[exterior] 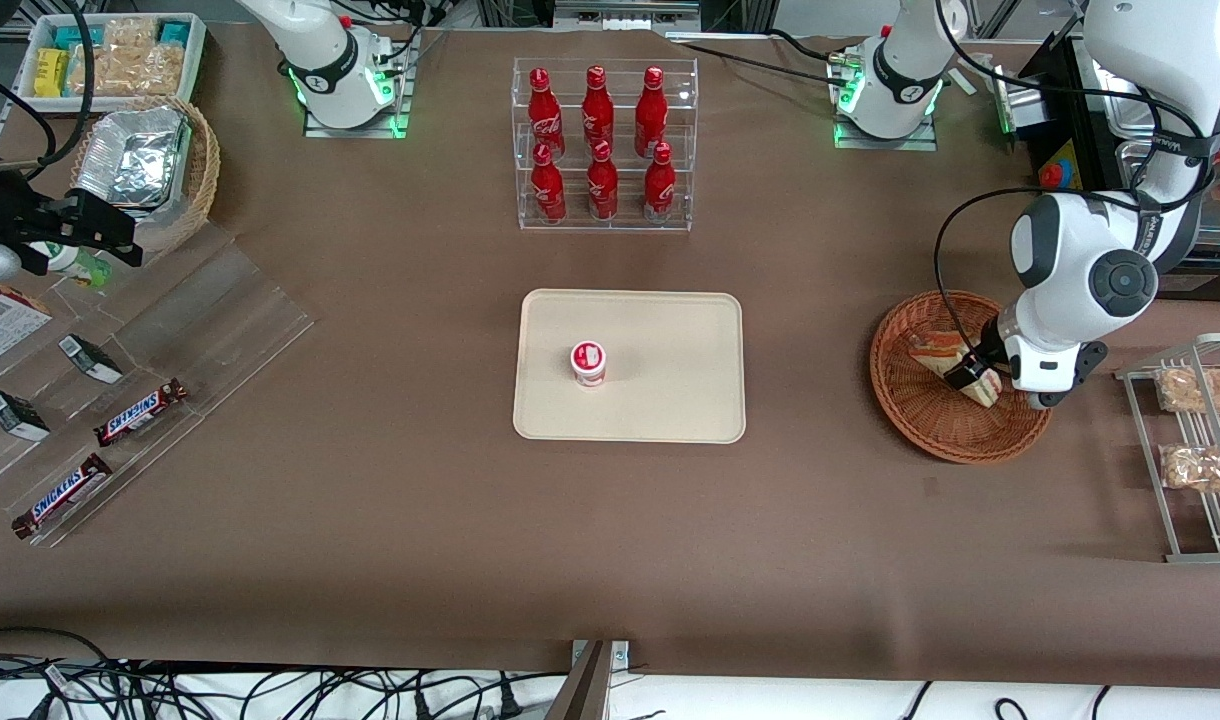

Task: Place sandwich from basket to tray
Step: 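Lower the left gripper into the wicker basket and grasp the wrapped sandwich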

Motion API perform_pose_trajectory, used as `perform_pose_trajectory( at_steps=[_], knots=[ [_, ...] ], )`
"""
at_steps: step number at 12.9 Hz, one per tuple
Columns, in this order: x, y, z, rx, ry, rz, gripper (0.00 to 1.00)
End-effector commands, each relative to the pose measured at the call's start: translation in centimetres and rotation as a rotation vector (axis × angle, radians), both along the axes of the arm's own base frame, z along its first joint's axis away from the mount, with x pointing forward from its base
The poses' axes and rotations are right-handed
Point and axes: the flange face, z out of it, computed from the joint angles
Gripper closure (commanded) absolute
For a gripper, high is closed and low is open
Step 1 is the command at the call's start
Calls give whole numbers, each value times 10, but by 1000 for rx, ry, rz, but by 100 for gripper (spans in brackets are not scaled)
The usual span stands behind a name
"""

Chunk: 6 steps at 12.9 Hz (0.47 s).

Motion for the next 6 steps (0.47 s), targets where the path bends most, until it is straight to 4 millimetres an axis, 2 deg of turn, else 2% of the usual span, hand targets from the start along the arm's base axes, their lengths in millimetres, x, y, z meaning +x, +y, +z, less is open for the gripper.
perform_pose_trajectory(
  at_steps=[1, 5, 6],
  knots=[
    [-10, -8, 15, 11, 10, 20, 0],
    [-10, -11, 16, 11, 8, 23, 2],
    [-10, -11, 16, 11, 8, 25, 17]
  ],
)
